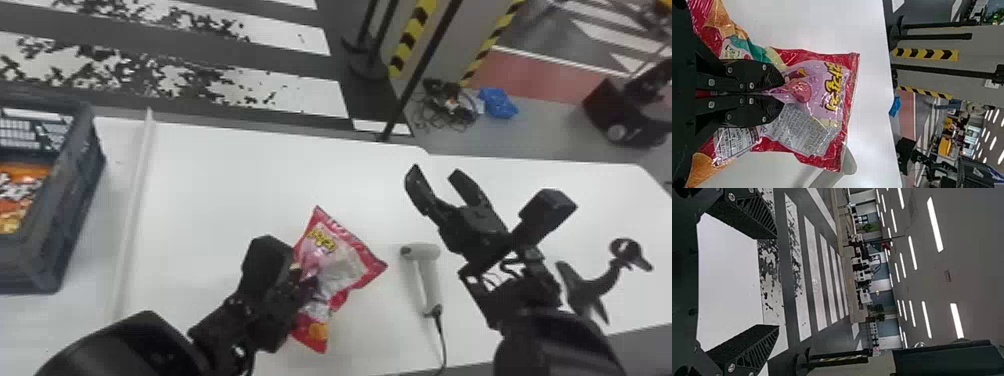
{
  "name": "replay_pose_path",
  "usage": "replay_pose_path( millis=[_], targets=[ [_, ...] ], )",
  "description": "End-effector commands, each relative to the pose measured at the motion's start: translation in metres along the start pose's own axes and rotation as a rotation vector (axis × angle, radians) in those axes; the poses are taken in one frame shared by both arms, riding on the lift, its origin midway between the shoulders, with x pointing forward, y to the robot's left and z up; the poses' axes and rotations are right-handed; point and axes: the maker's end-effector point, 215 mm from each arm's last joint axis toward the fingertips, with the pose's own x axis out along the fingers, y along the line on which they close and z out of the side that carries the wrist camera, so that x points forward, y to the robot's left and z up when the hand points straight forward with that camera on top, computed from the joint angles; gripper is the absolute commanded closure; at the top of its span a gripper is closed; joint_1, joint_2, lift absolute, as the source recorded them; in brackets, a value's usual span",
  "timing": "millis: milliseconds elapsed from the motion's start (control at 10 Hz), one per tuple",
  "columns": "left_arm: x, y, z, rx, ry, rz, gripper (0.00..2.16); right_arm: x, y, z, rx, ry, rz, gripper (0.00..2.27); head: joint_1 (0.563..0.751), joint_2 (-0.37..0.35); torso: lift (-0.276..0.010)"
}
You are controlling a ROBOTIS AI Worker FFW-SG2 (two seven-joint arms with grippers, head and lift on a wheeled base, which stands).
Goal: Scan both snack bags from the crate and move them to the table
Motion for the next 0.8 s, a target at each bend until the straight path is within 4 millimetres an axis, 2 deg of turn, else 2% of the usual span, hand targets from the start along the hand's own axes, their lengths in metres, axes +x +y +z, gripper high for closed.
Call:
replay_pose_path(
  millis=[0, 100, 200, 400, 600, 700],
  targets=[
    [0.006, -0.003, -0.003, -0.004, 0.007, -0.011, 1.50, 0.001, -0.001, 0.000, 0.000, -0.001, 0.000, 0.12, 0.695, -0.350, -0.087],
    [0.008, -0.003, -0.001, -0.003, 0.006, -0.021, 0.09, 0.001, -0.001, -0.001, 0.001, 0.002, -0.001, 0.12, 0.695, -0.350, -0.087],
    [0.009, -0.003, 0.001, -0.003, 0.005, -0.026, 0.00, 0.001, -0.002, -0.001, -0.001, 0.002, -0.002, 0.12, 0.695, -0.350, -0.087],
    [0.009, 0.004, 0.002, -0.005, 0.002, -0.015, 0.03, 0.001, -0.003, -0.001, 0.000, 0.001, -0.003, 0.12, 0.695, -0.350, -0.087],
    [0.003, 0.020, 0.011, -0.001, -0.017, 0.018, 0.03, -0.001, -0.004, -0.001, 0.000, 0.003, -0.006, 0.12, 0.695, -0.350, -0.087],
    [-0.003, 0.034, 0.025, -0.003, -0.045, 0.045, 0.03, -0.003, -0.005, -0.001, 0.000, 0.002, -0.008, 0.12, 0.695, -0.350, -0.087]
  ],
)
